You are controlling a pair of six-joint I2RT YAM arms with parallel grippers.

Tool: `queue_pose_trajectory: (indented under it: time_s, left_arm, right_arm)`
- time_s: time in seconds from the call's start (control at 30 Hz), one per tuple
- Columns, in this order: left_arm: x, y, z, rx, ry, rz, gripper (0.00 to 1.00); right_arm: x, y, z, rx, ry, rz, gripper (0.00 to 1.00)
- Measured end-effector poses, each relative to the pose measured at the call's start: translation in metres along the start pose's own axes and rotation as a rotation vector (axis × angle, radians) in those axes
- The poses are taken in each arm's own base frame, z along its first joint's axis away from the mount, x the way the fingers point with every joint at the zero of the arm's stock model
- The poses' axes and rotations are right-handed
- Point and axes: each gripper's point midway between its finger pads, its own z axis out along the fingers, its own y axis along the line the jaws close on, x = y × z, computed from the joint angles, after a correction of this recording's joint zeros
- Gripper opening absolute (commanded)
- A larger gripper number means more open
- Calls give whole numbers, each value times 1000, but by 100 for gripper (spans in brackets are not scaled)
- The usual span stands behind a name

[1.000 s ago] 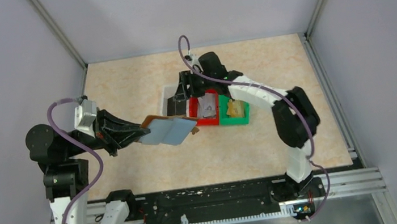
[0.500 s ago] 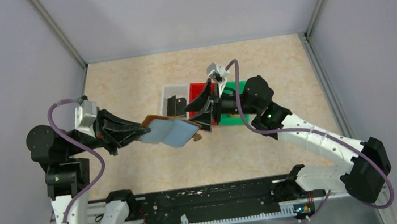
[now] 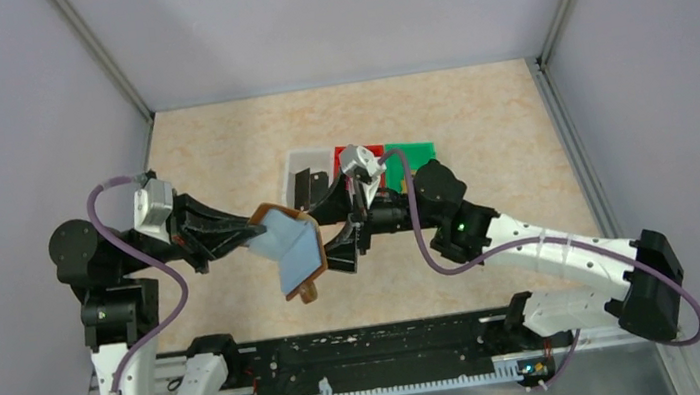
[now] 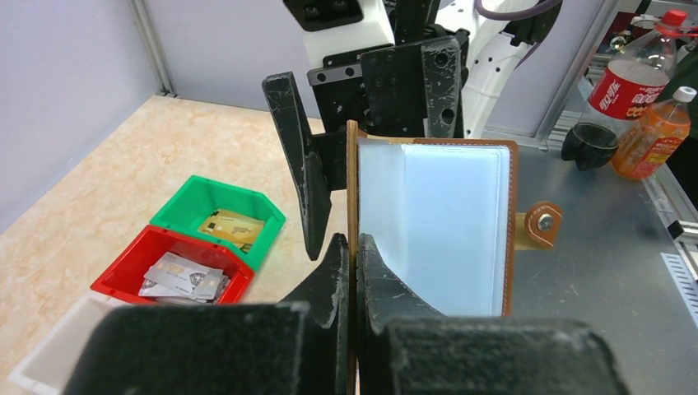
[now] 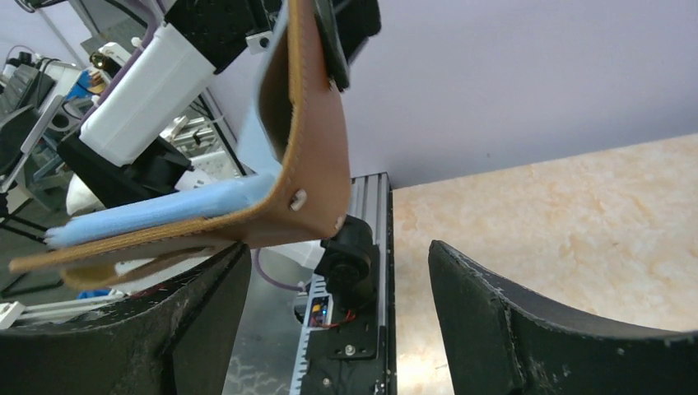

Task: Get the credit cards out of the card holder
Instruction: Close the card holder at the center of the board.

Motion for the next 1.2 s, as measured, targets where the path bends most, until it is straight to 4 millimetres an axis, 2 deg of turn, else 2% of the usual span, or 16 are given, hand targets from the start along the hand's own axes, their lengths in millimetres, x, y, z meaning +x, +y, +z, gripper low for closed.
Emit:
queue_pose_trajectory:
  time_s: [0.13,0.3,0.37,0.53,0.6,1.03,1.2]
  left_arm:
    - [4,1,0,0,3,3,0]
    - [11,3,0,2,9,-15,0]
    - [14,3,0,6,13,-24,0]
    - [19,3,-1,12,19,-42,0]
    - [19,3,-1,11,20,-45,0]
    - [30,15,-2,-37,16,5,0]
    - [41,23,-5,-79,30,113,7]
  right_arm:
    - [-5,4,8,-14,-19,-13,79]
    - [-13,-1,13,3,-61,-27,64]
    - [-15,-3,15,7,-75,-29,52]
    - [-18,-5,22,5,-87,-13,9]
    - [-17,-6,23,8,-83,-1,0]
    - [-12,-31,23,196,-78,75,0]
    - [-5,-40,23,279,-85,163,0]
